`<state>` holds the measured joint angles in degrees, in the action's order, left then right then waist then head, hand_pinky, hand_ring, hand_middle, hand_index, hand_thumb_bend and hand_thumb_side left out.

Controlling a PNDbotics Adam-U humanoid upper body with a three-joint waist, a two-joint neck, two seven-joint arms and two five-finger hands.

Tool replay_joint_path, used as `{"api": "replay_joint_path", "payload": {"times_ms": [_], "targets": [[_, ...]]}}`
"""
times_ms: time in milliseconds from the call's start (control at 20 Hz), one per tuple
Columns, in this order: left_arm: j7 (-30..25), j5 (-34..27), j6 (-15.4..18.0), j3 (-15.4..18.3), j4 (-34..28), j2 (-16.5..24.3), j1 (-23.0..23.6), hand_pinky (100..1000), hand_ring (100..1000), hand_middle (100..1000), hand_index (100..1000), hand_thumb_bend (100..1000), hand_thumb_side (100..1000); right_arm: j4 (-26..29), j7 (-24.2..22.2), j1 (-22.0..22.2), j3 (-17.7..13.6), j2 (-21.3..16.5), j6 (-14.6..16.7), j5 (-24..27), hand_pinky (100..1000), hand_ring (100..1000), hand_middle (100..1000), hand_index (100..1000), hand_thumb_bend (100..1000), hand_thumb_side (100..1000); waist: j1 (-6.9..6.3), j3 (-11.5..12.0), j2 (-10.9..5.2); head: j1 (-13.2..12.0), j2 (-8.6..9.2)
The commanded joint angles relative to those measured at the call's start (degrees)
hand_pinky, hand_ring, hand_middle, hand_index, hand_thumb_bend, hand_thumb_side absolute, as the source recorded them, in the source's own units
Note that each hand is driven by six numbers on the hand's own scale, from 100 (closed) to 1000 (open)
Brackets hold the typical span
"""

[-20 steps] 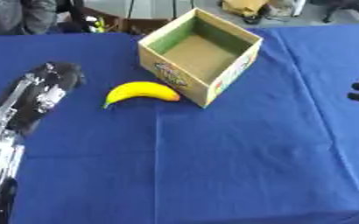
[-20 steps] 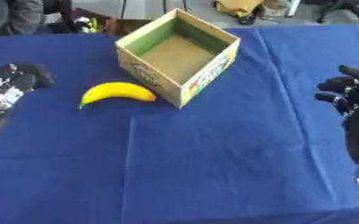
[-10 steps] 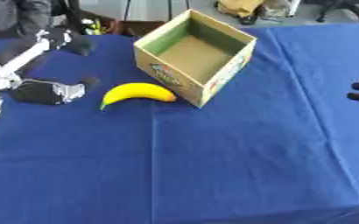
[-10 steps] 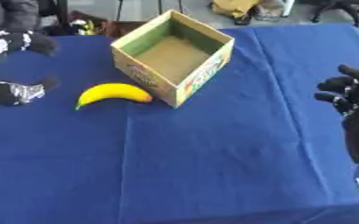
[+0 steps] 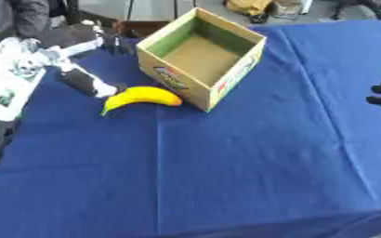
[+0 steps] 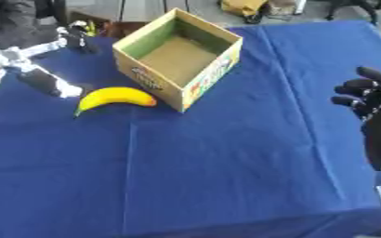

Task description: Pick up objects on the table and place them in the box.

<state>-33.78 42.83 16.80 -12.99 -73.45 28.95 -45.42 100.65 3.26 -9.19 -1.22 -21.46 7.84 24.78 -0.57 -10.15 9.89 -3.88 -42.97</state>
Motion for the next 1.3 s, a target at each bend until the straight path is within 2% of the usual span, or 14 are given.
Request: {"api": "replay_joint_path", "payload": {"times_ms": [50,200,450,1300], "targets": [[0.0,4.6,1.5,-0.3,5.0,-2.7,-2.7,759,712,716,835,598,384,0.7,-0.3,-0.4,0.0,-1.3,0.1,0.3,650,665,577,769,100,867,0.26,-0.1,-1.06,-0.2,-0.55],[0.5,7.4,1.9,0.0,8.6,-5.2,-3.6,749,704,709,833,586,400,0.6,-0.4,-0.3,0.1,-1.2,0.1,0.4,650,665,577,769,100,867,0.38,-0.3,-1.17,-0.4,-0.60],[1.4,10.5,1.5,0.4,11.6,-7.1,-3.7,740,665,703,831,587,423,0.6,-0.4,-0.3,0.1,-1.1,0.1,0.4,650,665,577,769,100,862,0.39,-0.6,-1.24,-0.5,-0.58],[4.4,14.1,-0.7,2.6,15.8,-7.8,-3.5,727,658,689,823,555,445,0.5,-0.5,-0.4,0.2,-1.1,0.1,0.4,649,665,577,768,100,866,0.48,-0.7,-1.20,-0.7,-0.42]]}}
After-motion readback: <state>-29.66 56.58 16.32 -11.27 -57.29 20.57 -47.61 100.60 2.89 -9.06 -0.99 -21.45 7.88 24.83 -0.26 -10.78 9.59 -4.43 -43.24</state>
